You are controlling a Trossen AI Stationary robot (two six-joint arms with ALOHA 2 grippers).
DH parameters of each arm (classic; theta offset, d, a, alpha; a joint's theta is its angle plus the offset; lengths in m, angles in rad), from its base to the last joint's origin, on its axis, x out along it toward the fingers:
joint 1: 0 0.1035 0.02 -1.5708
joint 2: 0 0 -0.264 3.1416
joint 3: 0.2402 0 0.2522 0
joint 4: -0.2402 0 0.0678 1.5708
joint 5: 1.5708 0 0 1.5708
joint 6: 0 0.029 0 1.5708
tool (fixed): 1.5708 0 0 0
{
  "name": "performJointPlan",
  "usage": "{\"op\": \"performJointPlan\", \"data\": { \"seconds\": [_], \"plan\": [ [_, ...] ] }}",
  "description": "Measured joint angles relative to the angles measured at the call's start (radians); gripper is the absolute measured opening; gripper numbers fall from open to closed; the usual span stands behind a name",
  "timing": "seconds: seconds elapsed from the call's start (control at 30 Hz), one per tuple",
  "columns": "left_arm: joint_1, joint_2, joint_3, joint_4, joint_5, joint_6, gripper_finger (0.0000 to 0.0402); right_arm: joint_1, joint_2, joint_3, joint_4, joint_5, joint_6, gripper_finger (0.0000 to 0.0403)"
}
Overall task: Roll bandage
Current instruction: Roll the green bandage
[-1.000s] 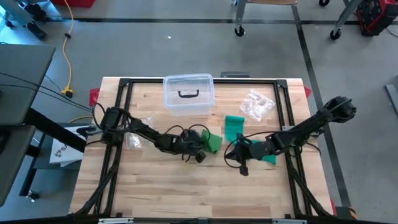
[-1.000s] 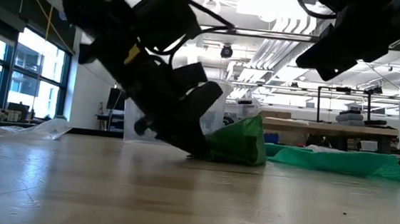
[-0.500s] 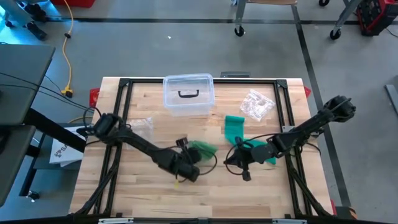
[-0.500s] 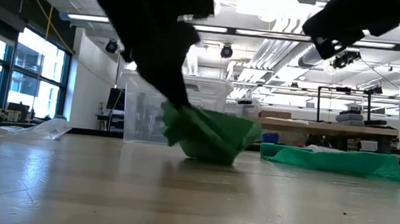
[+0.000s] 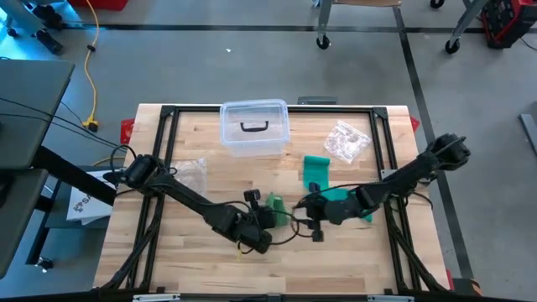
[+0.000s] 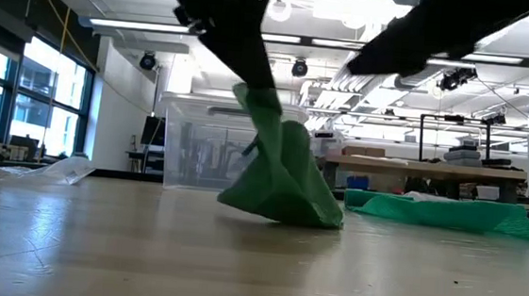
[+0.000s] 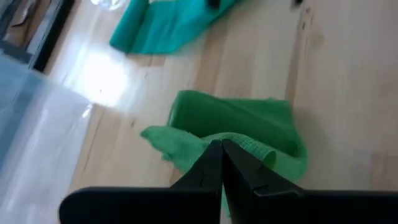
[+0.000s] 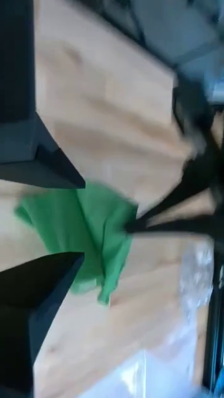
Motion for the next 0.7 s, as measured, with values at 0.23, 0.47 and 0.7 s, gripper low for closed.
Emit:
{"op": "performJointPlan", "data": {
  "seconds": [0.23,0.47,0.7],
  "plan": [
    [-0.023,0.0,0.005,-0.128,-0.023,-0.116,0.0,-0.107,0.168,0.124,0.0,-0.14,-0.076,0.0172],
    [-0.023,-0.001,0.002,-0.139,-0.049,-0.13,0.0,-0.164,0.359,0.27,0.004,-0.275,-0.168,0.0078],
    [-0.048,-0.001,0.001,-0.198,-0.048,-0.173,0.0,-0.215,0.469,0.322,0.005,-0.313,-0.149,0.0016]
  ]
}}
